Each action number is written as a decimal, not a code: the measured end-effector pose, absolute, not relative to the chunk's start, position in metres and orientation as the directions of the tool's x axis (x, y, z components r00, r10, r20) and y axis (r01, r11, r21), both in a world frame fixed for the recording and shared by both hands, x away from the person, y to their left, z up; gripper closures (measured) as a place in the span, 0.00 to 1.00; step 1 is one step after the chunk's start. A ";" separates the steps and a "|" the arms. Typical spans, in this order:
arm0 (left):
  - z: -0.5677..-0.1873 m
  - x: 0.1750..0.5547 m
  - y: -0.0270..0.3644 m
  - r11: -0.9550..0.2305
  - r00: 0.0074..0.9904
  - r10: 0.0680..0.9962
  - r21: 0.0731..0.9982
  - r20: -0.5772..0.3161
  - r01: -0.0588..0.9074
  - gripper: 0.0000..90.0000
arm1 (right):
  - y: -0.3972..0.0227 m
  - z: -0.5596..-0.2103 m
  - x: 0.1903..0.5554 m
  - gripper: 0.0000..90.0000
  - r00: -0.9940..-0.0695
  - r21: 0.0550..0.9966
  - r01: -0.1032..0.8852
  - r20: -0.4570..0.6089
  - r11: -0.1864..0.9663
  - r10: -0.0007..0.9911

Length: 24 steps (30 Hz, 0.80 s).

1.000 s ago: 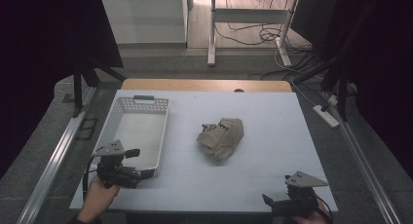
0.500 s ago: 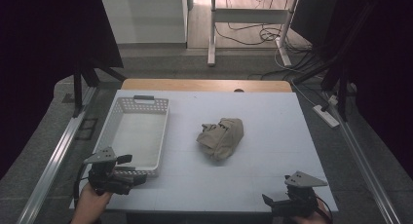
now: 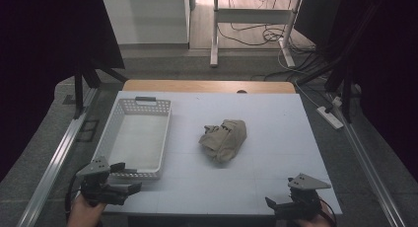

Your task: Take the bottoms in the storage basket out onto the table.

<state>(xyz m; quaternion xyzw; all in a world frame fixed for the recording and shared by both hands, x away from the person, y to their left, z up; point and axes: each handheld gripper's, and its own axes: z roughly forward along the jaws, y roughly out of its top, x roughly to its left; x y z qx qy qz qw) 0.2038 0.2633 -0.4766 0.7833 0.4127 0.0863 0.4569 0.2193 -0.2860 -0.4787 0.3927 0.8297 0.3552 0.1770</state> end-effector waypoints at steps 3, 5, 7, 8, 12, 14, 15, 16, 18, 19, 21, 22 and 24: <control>-0.479 0.201 0.267 -0.230 0.634 0.732 0.786 -0.247 0.573 0.00 | -0.286 -0.479 0.219 0.00 -0.629 0.728 0.526 -0.014 0.439 0.777; -0.480 0.200 0.270 -0.222 0.626 0.738 0.786 -0.251 0.577 0.00 | -0.286 -0.479 0.219 0.00 -0.629 0.728 0.526 -0.015 0.439 0.777; -0.481 0.198 0.273 -0.210 0.618 0.743 0.787 -0.258 0.581 0.00 | -0.286 -0.479 0.219 0.00 -0.629 0.728 0.526 -0.015 0.440 0.777; -0.482 0.197 0.275 -0.207 0.617 0.743 0.788 -0.259 0.580 0.00 | -0.286 -0.479 0.219 0.00 -0.629 0.728 0.527 -0.014 0.440 0.777; -0.485 0.193 0.279 -0.200 0.610 0.749 0.790 -0.259 0.580 0.00 | -0.286 -0.479 0.219 0.00 -0.629 0.728 0.527 -0.014 0.439 0.777; -0.486 0.191 0.281 -0.201 0.607 0.752 0.788 -0.256 0.582 0.00 | -0.286 -0.479 0.219 0.00 -0.629 0.728 0.526 -0.015 0.440 0.777; -0.487 0.190 0.282 -0.200 0.605 0.754 0.788 -0.256 0.582 0.00 | -0.286 -0.479 0.219 0.00 -0.630 0.728 0.526 -0.015 0.440 0.777; -0.487 0.189 0.283 -0.195 0.601 0.757 0.788 -0.257 0.583 0.00 | -0.286 -0.479 0.219 0.00 -0.629 0.728 0.526 -0.015 0.440 0.777; -0.488 0.187 0.285 -0.191 0.598 0.758 0.789 -0.259 0.583 0.00 | -0.286 -0.479 0.219 0.00 -0.629 0.727 0.527 -0.015 0.440 0.777; -0.489 0.186 0.286 -0.189 0.596 0.761 0.790 -0.258 0.584 0.00 | -0.286 -0.479 0.219 0.00 -0.629 0.727 0.527 -0.015 0.440 0.777; -0.490 0.185 0.287 -0.185 0.589 0.766 0.789 -0.258 0.586 0.00 | -0.286 -0.479 0.219 0.00 -0.629 0.727 0.526 -0.015 0.440 0.777; -0.490 0.184 0.288 -0.185 0.588 0.767 0.789 -0.256 0.586 0.00 | -0.286 -0.479 0.219 0.00 -0.629 0.728 0.526 -0.015 0.440 0.777; -0.491 0.183 0.290 -0.184 0.586 0.768 0.787 -0.258 0.589 0.00 | -0.286 -0.479 0.219 0.00 -0.629 0.727 0.526 -0.015 0.440 0.777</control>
